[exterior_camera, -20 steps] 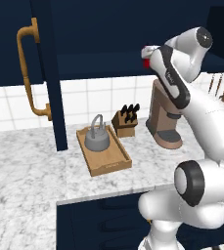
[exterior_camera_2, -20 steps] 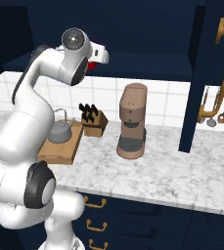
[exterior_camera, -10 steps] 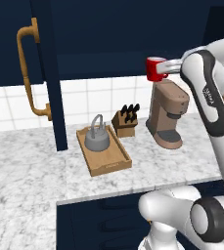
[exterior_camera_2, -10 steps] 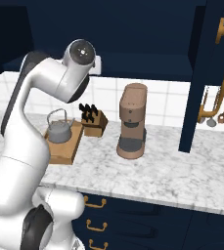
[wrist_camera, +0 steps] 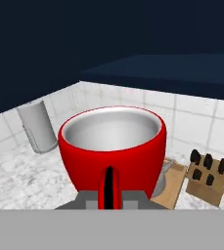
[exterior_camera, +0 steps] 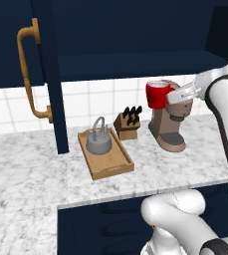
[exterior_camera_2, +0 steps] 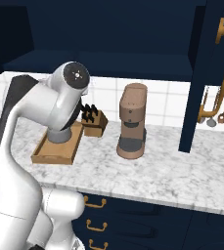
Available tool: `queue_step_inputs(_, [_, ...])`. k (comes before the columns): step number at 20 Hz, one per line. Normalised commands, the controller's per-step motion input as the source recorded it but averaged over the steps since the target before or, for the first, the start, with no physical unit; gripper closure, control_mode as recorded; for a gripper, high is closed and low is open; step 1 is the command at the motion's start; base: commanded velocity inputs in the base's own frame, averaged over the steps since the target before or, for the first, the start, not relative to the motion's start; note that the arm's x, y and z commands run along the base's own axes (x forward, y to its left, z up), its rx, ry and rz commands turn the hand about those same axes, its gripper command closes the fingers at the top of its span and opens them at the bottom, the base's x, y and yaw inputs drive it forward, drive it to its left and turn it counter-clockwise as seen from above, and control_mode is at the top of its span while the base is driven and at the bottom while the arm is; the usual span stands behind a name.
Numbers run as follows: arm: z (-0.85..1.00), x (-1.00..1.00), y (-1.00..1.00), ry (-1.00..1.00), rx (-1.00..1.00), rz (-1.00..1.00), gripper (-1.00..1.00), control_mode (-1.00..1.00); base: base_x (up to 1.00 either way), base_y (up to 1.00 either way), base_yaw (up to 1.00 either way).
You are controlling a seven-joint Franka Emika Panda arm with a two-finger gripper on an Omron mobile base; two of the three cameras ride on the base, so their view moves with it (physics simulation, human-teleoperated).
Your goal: Pick the kettle from the counter and place it on the tray. Then pick the mug from the cabinet and place it on the tray. Then close the cabinet doors.
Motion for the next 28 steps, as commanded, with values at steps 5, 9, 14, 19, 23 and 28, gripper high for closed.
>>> queue_step_inputs(5, [-0.65,-0.36,0.45,0.02,-0.02,0.12,1.00,-1.00,0.00,0.00,0.00])
queue_step_inputs(9, [-0.57,-0.18,0.42,0.00,0.00,0.13,1.00,-1.00,0.00,0.00,0.00])
queue_step_inputs(14, [-0.67,-0.01,0.51,0.10,-0.08,0.10,1.00,-1.00,0.00,0.00,0.00])
queue_step_inputs(19, [-0.56,0.23,0.47,0.18,-0.12,0.14,1.00,-1.00,0.00,0.00,0.00])
queue_step_inputs(23, [-0.47,0.14,0.24,0.00,-0.13,0.13,1.00,-1.00,0.00,0.00,0.00])
queue_step_inputs(28, [-0.38,0.31,0.03,-0.01,-0.04,0.02,1.00,-1.00,0.00,0.00,0.00])
